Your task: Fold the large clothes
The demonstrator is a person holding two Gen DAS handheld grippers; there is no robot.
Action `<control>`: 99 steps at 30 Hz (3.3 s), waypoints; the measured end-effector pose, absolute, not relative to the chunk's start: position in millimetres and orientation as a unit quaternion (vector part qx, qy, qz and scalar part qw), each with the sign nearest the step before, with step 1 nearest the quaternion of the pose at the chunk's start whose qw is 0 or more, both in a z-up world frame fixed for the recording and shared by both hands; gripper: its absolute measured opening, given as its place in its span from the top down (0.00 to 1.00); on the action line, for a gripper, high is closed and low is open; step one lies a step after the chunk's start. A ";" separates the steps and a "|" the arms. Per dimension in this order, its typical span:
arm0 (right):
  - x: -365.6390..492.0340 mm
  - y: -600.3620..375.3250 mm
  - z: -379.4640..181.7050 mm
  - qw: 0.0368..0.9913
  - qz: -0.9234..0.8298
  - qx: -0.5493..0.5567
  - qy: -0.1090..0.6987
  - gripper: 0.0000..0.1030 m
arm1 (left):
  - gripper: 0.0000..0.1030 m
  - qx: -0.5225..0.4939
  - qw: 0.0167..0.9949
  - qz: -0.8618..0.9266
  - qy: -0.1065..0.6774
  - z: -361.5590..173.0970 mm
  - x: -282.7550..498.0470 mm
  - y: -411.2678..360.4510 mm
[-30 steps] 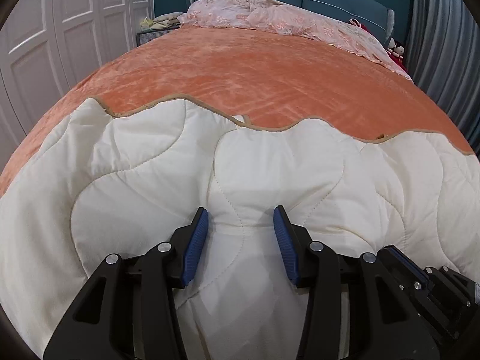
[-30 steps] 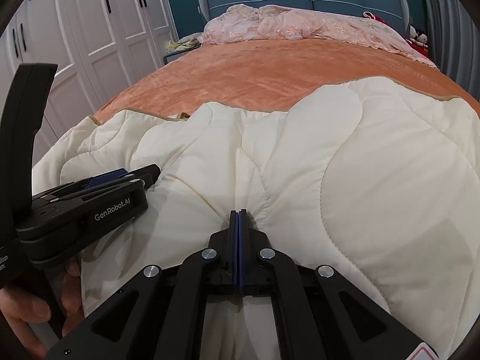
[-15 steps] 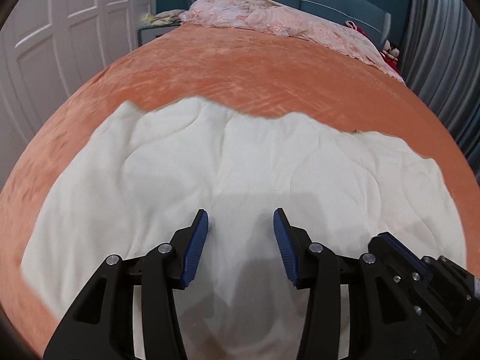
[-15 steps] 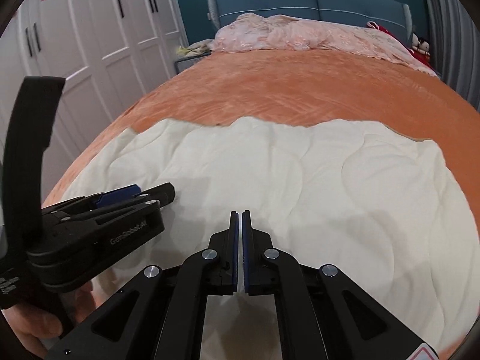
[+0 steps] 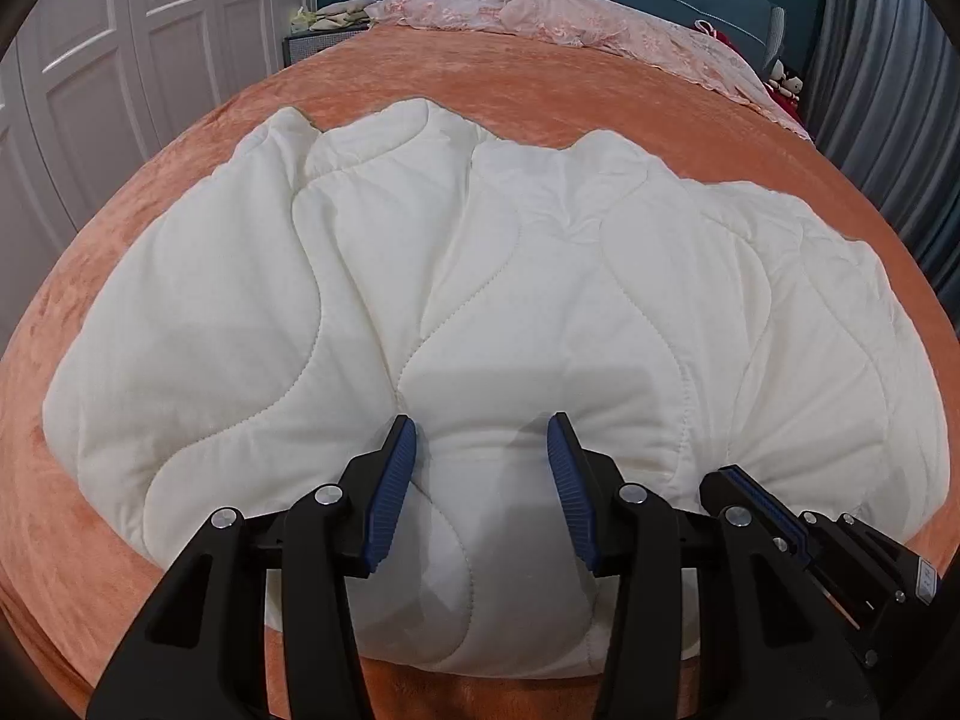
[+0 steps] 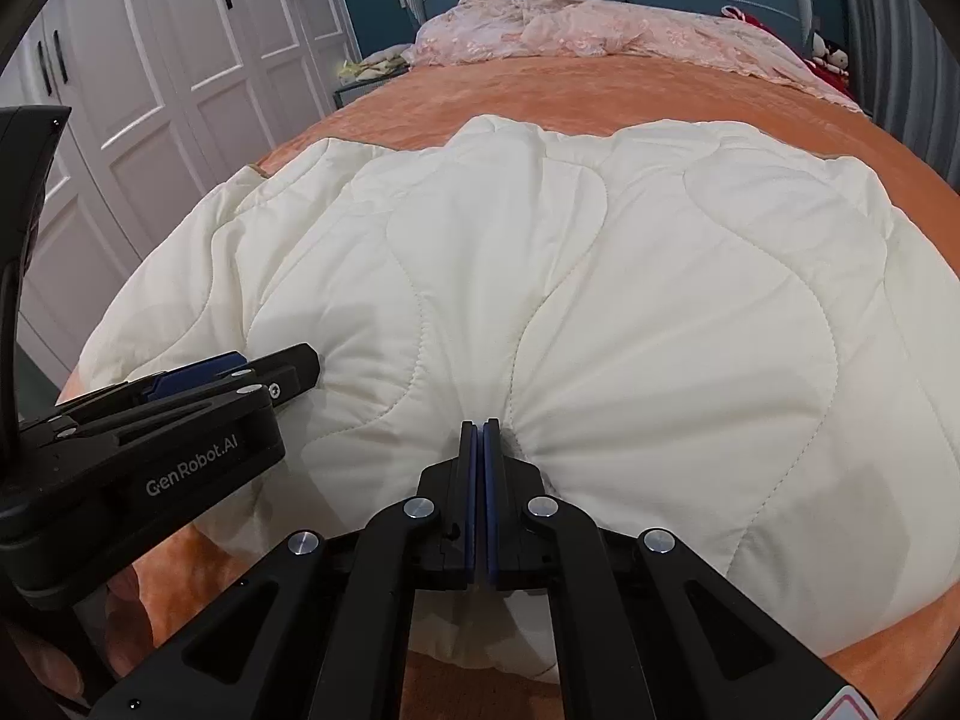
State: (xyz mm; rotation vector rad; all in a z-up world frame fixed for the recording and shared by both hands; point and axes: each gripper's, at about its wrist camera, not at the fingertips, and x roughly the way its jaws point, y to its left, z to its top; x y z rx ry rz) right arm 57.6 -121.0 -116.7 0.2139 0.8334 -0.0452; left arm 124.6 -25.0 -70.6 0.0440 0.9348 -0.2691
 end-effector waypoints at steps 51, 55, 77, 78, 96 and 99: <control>34.4 -67.8 -116.9 0.906 -0.006 0.026 0.422 0.98 | 0.41 -0.159 0.847 -0.063 0.504 -61.5 147.4 94.5; 34.7 -66.8 -117.1 0.906 -0.007 0.027 0.422 0.98 | 0.62 -0.133 0.855 -0.064 0.497 -44.4 143.9 86.5; -13.4 -82.8 -92.1 0.910 0.044 0.072 0.406 0.92 | 0.83 -0.024 0.888 -0.192 0.418 69.8 91.2 -15.5; -19.4 -84.4 -89.6 0.911 0.043 0.067 0.405 0.92 | 0.84 -0.018 0.887 -0.201 0.415 73.1 87.0 -24.4; -126.7 -213.0 -51.5 0.907 -0.076 0.159 0.382 0.59 | 0.83 0.106 0.811 -0.331 0.472 10.7 28.1 -199.8; -133.1 -230.8 -53.9 0.897 -0.094 0.198 0.383 0.58 | 0.77 0.084 0.806 -0.331 0.483 3.3 27.0 -197.5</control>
